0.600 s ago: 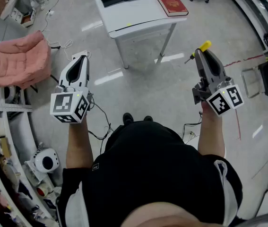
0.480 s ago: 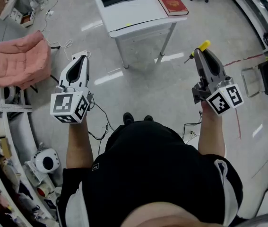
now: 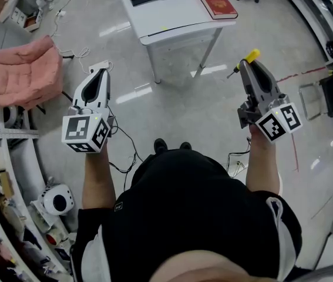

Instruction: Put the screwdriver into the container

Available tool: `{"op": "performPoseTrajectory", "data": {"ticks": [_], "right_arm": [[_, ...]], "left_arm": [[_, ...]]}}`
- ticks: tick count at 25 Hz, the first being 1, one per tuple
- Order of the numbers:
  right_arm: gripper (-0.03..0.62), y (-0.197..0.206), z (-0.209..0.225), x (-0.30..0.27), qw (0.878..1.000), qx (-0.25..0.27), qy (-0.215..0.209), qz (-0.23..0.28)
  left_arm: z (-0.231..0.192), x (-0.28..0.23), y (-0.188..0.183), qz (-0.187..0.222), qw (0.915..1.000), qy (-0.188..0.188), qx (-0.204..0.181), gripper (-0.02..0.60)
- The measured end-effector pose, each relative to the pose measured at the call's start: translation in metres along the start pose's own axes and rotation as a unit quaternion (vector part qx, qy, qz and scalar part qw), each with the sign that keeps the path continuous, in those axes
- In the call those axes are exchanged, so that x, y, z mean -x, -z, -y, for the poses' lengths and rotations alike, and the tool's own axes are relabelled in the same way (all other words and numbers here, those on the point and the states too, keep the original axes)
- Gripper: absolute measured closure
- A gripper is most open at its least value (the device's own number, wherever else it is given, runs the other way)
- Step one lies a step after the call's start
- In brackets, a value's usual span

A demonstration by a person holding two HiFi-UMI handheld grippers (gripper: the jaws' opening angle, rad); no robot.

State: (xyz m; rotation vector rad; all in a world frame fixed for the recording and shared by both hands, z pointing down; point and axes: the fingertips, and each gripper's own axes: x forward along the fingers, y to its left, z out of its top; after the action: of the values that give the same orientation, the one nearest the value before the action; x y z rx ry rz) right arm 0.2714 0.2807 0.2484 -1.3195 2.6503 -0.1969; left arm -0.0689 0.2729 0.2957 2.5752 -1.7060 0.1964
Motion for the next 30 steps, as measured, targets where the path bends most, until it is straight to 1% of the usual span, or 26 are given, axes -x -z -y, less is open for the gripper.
{"op": "performPoseTrajectory", "data": {"ticks": [9, 14, 19, 25, 30], "right_arm": [[0.515, 0.011, -0.034, -0.029, 1.000, -0.003, 0.000, -0.011], [0.515, 0.018, -0.048, -0.030, 1.000, -0.013, 0.009, -0.011], [0.515, 0.021, -0.051, -0.028, 1.000, -0.020, 0.015, -0.007], [0.516, 0.020, -0.052, -0.046, 1.000, -0.024, 0.002, 0.001], [0.515, 0.020, -0.041, -0.062, 0.999, -0.032, -0.009, 0.004]], "left_arm": [[-0.037, 0.009, 0.015, -0.004, 0.9999, 0.010, 0.010, 0.561], [-0.049, 0.016, 0.024, -0.004, 0.9996, 0.019, 0.021, 0.561], [-0.057, 0.022, 0.022, 0.006, 0.9991, 0.022, 0.037, 0.561], [-0.068, 0.019, 0.023, 0.005, 0.9995, 0.014, 0.029, 0.561], [-0.071, 0.008, 0.023, 0.000, 0.9997, 0.007, 0.024, 0.561]]}}
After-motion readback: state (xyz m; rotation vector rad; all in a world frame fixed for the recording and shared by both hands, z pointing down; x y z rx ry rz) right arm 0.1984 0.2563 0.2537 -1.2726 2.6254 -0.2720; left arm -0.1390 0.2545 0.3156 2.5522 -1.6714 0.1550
